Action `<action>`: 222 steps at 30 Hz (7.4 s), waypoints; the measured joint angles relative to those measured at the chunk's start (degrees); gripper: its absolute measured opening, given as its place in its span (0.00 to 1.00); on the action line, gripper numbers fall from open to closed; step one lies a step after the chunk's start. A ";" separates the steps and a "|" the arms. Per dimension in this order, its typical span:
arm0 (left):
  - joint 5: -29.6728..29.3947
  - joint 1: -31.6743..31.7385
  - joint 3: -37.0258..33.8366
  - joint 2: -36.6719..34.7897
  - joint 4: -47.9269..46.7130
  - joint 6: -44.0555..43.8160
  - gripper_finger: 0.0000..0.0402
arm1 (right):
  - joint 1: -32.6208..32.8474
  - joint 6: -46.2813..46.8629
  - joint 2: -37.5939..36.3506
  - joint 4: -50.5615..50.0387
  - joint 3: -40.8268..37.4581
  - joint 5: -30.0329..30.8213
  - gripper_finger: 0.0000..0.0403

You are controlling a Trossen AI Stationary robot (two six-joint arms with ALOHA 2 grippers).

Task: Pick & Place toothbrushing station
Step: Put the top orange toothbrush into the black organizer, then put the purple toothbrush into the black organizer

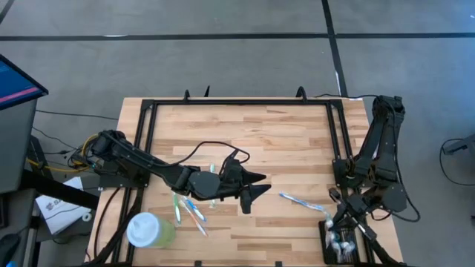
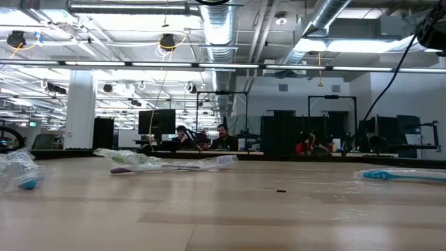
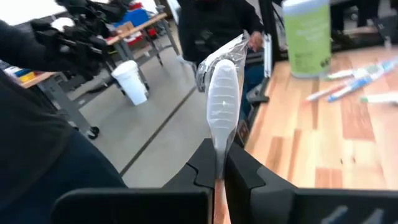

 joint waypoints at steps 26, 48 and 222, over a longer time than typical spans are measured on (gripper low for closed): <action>-0.02 0.00 0.00 0.00 -0.17 -0.01 0.53 | 6.88 14.15 6.91 -11.05 5.68 1.03 0.00; -0.01 0.00 0.00 0.00 -0.17 -0.05 0.53 | 6.92 5.86 16.24 -0.98 5.68 1.24 0.01; 0.00 -0.11 0.00 -0.02 -0.57 0.00 0.53 | 8.11 18.59 10.44 -7.29 5.66 -6.54 0.48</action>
